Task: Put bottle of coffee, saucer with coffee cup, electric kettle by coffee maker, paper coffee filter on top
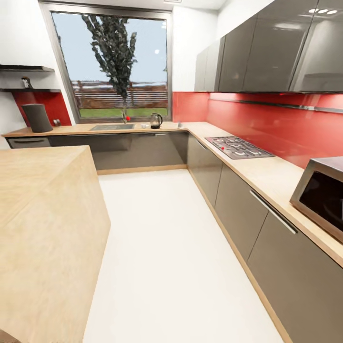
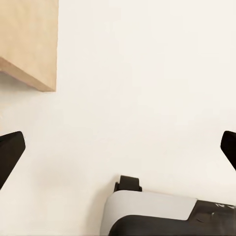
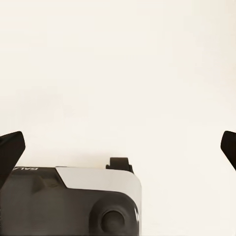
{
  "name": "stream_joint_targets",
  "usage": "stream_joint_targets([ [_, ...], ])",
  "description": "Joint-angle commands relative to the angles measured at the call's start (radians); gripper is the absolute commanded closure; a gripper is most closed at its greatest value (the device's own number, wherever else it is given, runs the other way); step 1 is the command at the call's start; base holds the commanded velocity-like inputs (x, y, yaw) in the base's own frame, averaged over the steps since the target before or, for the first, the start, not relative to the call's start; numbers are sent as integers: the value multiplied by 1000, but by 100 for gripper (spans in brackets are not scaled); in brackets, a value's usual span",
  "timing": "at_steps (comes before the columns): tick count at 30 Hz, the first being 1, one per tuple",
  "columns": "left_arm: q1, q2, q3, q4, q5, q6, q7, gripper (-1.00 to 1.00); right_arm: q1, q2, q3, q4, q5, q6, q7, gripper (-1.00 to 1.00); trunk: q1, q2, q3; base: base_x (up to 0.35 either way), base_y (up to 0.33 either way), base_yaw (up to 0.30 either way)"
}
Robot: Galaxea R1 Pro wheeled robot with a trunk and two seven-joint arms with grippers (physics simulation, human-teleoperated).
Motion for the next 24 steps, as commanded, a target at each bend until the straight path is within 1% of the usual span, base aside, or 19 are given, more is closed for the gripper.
stream_joint_targets([
  [1,-1,0,0,1,4,-3,1,-100,0,0,0,0,1,-2,0,-100,-4,7,2,0,0,53],
  [3,-1,0,8,1,4,-3,1,-100,0,0,-1,0,0,-2,0,-100,-12,21,8,0,0,30],
  [9,-1,0,58,1,3,-7,-2,-100,0,-1,-3,0,0,-2,0,-100,-35,63,26,0,0,9],
  [15,-1,0,69,1,4,-8,-3,-100,0,-1,-4,0,0,-2,0,-100,-58,105,45,0,0,1],
  [24,-1,0,71,1,4,-8,-3,-100,0,-1,-4,0,0,-3,0,-100,-92,168,73,0,0,0],
])
